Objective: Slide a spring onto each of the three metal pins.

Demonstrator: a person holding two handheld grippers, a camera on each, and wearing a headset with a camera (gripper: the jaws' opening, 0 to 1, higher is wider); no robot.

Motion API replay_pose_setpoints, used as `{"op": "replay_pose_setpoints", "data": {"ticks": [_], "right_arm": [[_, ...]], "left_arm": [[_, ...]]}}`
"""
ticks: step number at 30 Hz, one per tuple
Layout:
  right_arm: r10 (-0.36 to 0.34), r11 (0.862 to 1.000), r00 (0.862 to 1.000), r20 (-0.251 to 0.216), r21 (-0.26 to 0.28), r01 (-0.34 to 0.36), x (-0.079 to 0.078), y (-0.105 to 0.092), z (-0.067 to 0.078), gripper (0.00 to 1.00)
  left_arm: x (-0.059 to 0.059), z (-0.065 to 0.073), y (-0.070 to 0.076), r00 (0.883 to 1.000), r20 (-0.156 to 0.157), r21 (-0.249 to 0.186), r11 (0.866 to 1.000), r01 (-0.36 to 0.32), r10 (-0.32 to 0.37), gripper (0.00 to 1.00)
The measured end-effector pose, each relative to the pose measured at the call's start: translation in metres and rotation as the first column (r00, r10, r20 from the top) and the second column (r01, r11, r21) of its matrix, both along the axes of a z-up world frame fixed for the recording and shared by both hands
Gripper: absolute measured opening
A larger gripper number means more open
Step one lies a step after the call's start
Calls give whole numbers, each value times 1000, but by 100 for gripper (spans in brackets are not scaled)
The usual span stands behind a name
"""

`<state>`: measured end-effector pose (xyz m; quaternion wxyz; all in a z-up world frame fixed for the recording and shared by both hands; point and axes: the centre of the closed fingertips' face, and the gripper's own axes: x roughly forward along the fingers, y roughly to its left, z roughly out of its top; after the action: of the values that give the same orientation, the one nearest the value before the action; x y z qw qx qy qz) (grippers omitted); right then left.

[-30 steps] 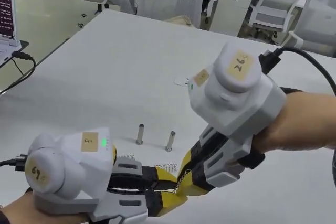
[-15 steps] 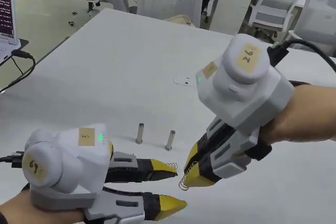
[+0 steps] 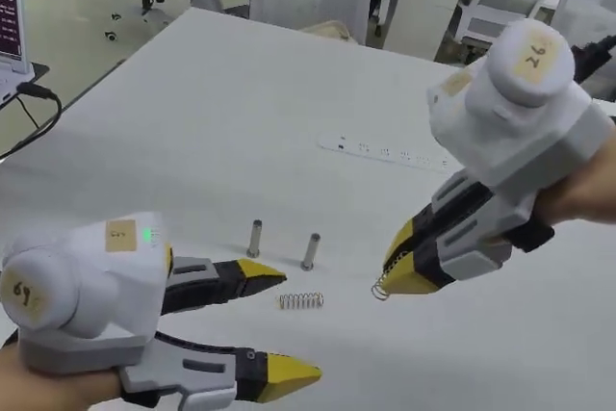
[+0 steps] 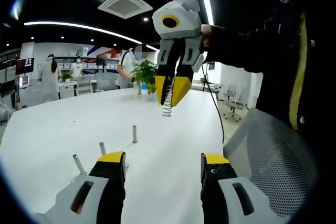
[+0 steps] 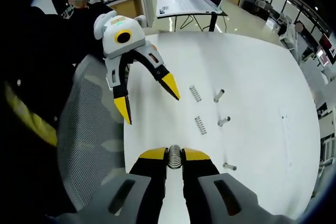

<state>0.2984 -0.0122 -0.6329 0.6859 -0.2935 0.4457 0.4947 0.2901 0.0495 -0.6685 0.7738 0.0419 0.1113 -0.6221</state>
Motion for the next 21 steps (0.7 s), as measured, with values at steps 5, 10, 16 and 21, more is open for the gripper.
{"op": "replay_pose_setpoints", "data": {"ticks": [5,10,16,21], "right_arm": [[-32,999,999,21,3,32,8,-10,4,8],[-74,997,997,34,11,74,19,-21,8,8],[-118,993,992,46,7,118,32,-38,10,8],[-154,988,986,64,-8,155,48,-53,10,8]], "left_arm": [[11,-13,18,998,34,44,997,-58,57,61],[19,-21,36,993,31,56,991,-119,117,66],[23,-27,50,985,18,54,983,-174,174,69],[25,-32,56,980,17,74,978,-197,196,69]]}}
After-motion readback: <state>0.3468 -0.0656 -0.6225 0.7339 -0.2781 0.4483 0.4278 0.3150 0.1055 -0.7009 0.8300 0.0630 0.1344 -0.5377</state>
